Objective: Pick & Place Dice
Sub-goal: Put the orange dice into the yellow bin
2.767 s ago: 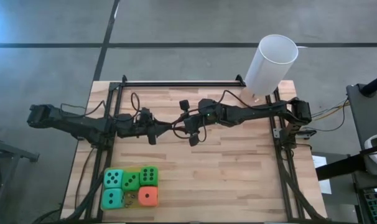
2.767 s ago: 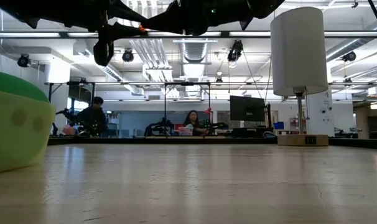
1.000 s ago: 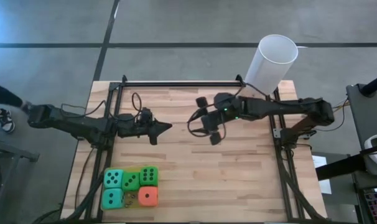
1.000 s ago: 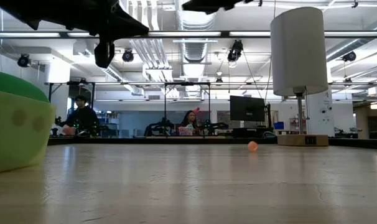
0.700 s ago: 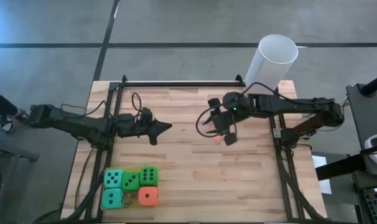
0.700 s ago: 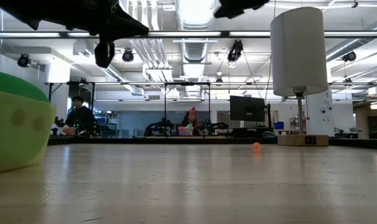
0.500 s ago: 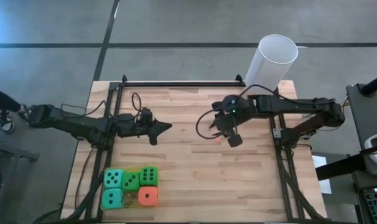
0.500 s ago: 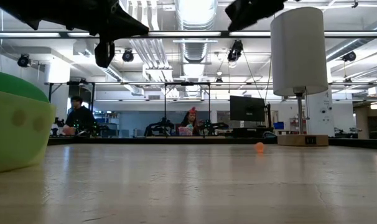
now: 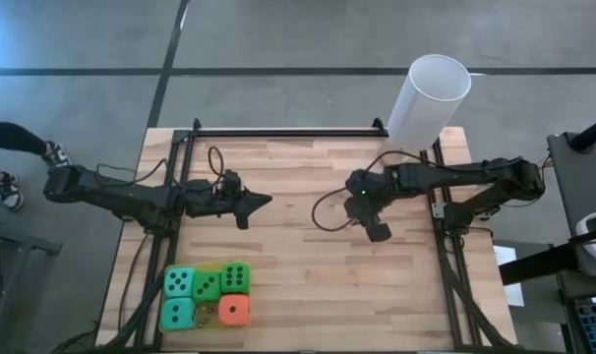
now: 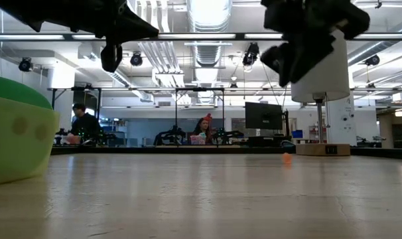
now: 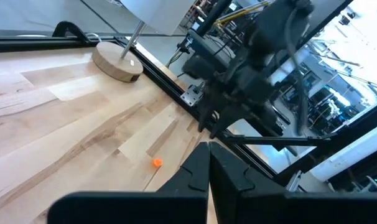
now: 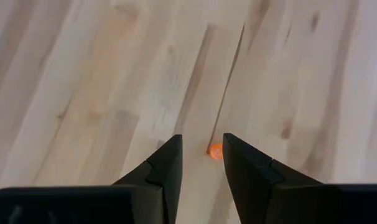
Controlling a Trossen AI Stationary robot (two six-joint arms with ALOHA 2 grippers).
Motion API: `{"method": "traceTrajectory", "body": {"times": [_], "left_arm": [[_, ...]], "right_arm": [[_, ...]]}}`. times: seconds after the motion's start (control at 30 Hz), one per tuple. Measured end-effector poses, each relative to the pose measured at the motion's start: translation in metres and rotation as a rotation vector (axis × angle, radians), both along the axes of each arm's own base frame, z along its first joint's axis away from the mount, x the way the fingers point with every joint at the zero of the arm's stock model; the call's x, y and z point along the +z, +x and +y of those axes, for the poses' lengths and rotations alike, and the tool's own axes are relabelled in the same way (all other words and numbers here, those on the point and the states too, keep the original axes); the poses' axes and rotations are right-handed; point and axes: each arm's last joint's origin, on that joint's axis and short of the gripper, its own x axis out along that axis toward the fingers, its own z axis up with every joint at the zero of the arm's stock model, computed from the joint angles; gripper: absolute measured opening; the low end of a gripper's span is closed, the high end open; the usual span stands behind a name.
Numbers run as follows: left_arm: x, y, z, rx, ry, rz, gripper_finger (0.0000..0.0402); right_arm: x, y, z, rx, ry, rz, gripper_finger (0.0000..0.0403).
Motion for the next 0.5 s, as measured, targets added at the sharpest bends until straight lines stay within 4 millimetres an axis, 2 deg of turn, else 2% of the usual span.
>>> {"method": "traceTrajectory", "body": {"times": [0.37, 0.5], "left_arm": [[0.000, 0.000, 0.000, 0.000, 0.000, 0.000, 0.0006], [0.000, 0.000, 0.000, 0.000, 0.000, -0.001, 0.0006]], "right_arm": [[-0.054, -0.019, 0.001, -0.049, 0.029, 0.117, 0.0088], [-0.070, -0.022, 0.001, -0.045, 0.026, 0.091, 0.0082]]}}
